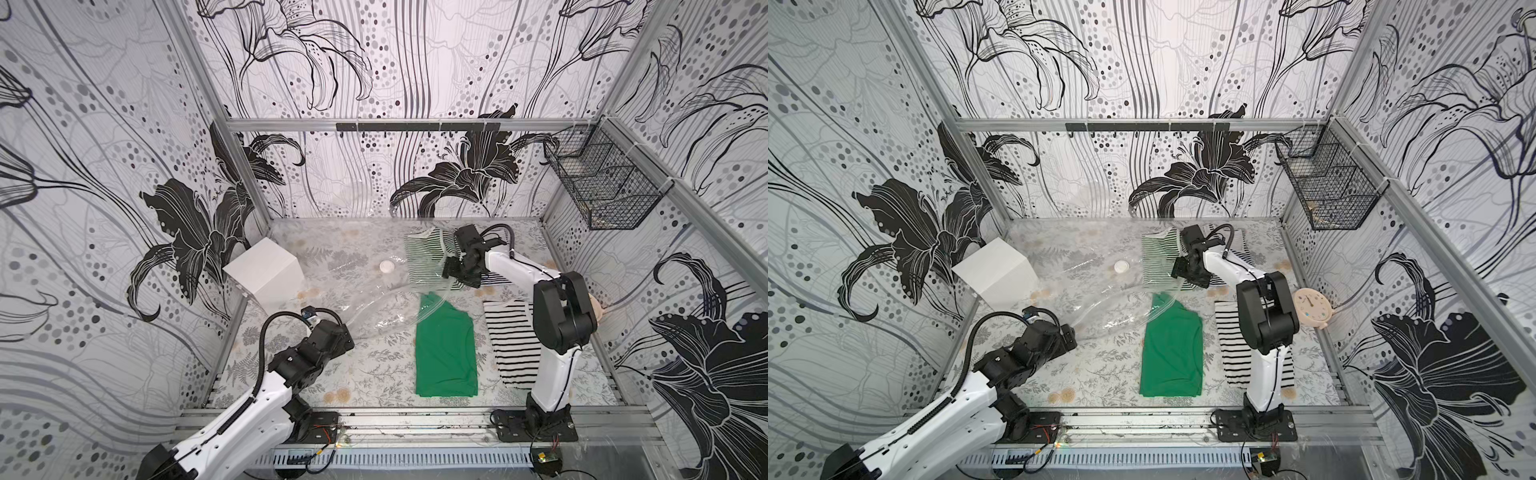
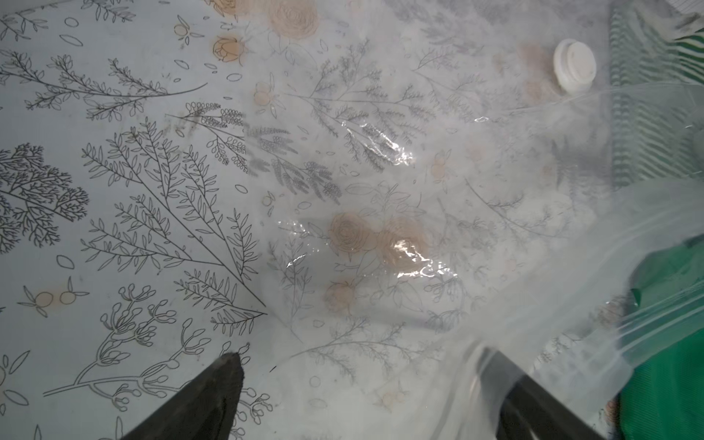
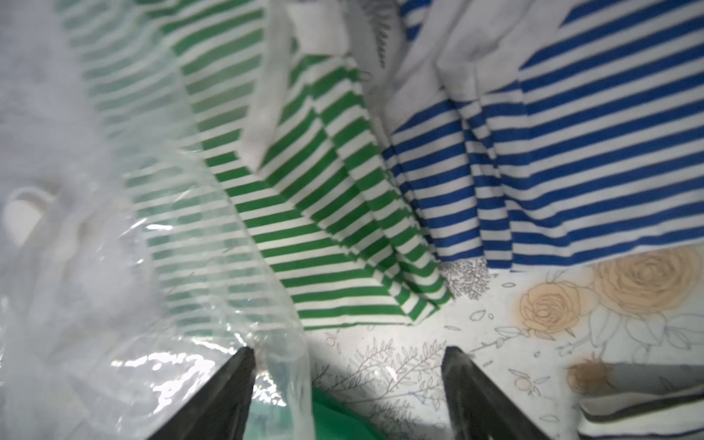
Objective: Take the tank top out of the vacuum bag
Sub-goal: Adjust the vacuum bag at the center of the board, then reset both arms
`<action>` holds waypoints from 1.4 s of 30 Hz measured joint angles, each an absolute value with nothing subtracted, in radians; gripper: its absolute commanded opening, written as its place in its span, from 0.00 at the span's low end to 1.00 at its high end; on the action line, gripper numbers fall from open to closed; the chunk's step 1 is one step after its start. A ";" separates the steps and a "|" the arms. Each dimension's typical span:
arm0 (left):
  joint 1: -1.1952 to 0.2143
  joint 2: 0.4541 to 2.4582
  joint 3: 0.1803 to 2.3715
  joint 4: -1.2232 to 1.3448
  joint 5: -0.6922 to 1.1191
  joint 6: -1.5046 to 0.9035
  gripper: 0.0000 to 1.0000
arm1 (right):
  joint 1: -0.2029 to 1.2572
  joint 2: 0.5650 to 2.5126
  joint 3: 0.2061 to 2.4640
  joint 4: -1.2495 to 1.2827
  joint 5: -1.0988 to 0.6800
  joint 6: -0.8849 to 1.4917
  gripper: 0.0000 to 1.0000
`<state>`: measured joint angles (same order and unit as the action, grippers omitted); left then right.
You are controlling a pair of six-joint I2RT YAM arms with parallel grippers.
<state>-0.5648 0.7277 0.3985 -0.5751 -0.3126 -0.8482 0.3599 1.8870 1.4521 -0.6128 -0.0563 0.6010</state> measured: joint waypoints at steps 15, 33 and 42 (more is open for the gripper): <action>-0.557 0.598 0.526 -0.464 -0.474 -0.522 0.99 | 0.232 1.314 1.015 -0.430 0.096 0.324 0.99; -0.070 1.121 0.399 0.195 -0.235 -0.170 0.99 | 0.056 1.335 0.533 0.251 0.292 0.117 0.99; -0.005 1.327 0.394 0.463 -0.149 -0.139 0.99 | 0.009 1.410 0.452 0.500 0.279 0.115 0.99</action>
<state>-0.0048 1.3270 0.3939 0.4625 -0.1493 -0.1387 0.0086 1.4101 0.4519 0.4995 0.2790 0.1150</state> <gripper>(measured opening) 0.991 0.992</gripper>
